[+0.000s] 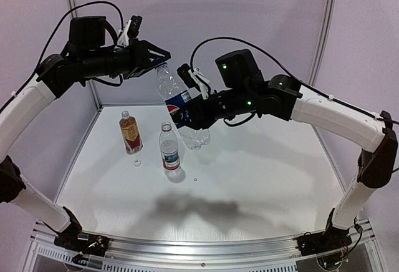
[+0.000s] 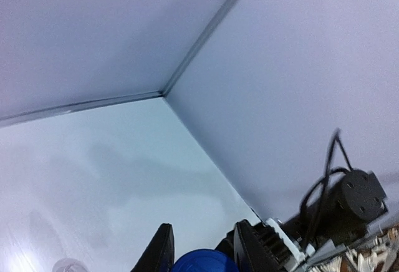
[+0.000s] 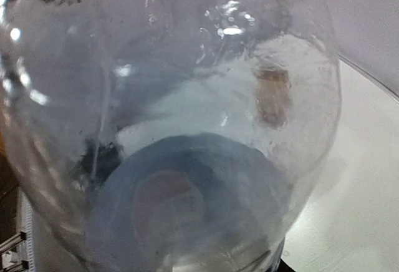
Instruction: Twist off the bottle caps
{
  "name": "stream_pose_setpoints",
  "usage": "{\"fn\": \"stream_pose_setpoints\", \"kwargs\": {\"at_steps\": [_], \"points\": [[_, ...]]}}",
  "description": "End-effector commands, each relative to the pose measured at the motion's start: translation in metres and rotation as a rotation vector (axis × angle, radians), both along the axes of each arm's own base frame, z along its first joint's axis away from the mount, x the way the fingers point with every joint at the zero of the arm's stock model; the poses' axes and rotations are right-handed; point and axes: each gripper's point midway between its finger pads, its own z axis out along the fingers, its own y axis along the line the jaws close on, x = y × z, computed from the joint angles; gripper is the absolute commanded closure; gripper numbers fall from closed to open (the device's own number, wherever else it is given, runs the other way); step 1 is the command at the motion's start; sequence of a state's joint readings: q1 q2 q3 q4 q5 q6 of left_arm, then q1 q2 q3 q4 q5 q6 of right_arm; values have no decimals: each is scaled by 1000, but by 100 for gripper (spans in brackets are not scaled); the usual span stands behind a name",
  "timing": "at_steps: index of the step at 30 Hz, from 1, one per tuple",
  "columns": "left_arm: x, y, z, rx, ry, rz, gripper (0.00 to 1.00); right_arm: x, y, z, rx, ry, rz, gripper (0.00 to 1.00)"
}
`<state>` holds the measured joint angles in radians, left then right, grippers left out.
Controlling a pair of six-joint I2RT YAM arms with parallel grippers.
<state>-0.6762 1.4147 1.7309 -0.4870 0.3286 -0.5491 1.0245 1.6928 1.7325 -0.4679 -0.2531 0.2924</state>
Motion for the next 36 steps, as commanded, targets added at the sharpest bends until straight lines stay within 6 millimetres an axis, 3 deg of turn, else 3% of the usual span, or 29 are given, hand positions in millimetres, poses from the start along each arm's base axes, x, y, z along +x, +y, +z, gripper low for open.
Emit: {"fn": "stream_pose_setpoints", "kwargs": {"at_steps": [1,3,7,10,13,18,21,25,29,36], "points": [[22,20,-73,170,289,310,65,46,-17,-38,-222,-91,-210,64],[24,27,-78,200,328,392,53,55,-22,-44,-268,-105,-260,65],[26,22,-73,183,327,389,43,54,-25,-52,-294,-98,-265,65],[28,28,-50,141,256,358,33,50,-27,-52,-283,-94,-252,65],[29,49,-19,64,182,362,23,47,-31,-52,-280,-95,-250,65],[20,82,1,0,87,320,17,40,-34,-43,-236,-94,-232,64],[7,71,9,-40,-44,138,16,30,-30,-31,-175,-92,-184,64],[-18,57,10,-107,-156,-61,13,-2,-14,-7,-22,-53,-7,64],[-26,41,16,-153,-188,-189,14,-30,0,5,80,25,149,64],[-37,18,32,-208,-241,-340,23,-39,7,11,113,71,204,64]]}}
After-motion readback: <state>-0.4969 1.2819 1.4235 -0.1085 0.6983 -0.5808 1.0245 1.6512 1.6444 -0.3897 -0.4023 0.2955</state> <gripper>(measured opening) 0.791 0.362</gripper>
